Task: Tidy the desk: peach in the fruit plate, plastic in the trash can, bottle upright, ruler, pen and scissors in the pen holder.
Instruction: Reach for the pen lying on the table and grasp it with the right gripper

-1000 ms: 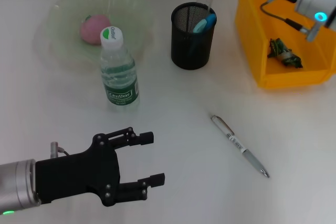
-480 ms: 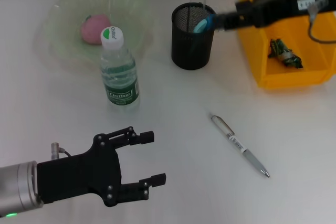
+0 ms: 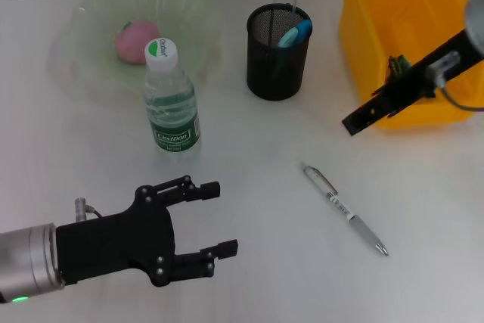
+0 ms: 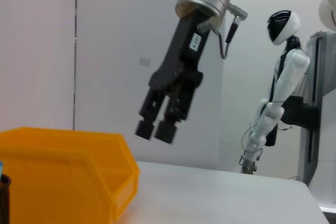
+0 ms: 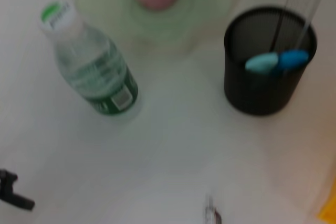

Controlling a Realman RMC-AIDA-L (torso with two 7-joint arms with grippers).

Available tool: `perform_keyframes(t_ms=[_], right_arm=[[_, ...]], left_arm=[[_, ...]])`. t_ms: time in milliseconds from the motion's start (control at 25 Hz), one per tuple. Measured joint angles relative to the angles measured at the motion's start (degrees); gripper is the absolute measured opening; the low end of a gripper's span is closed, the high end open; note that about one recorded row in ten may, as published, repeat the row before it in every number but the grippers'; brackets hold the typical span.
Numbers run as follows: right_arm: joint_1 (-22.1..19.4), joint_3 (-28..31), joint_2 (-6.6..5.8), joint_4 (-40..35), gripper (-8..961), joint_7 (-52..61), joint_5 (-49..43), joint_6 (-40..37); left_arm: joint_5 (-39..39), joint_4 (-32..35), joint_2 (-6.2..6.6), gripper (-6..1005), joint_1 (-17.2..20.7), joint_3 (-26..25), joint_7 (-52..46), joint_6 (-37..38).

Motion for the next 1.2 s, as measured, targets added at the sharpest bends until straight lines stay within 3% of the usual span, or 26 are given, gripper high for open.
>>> perform_keyframes(t_ms=[440, 760, 1200], right_arm=[[3.42, -7.80, 0.25, 18.73, 727, 0.09, -1.45, 7.73], [6.66, -14.22, 0.27, 28.34, 723, 0.09, -1.80, 13.01], [8.39, -19.47, 0.34, 34.39, 718, 0.12, -1.54, 18.82]], left_arm=[[0.32, -0.08, -0.04, 779, -0.18, 0.49, -0.23, -1.39], [0.46, -0.08, -0.06, 779, -0.24, 0.49, -0.42, -1.69], [0.48, -0.07, -0.14, 778, -0.27, 0.48, -0.51, -2.32]])
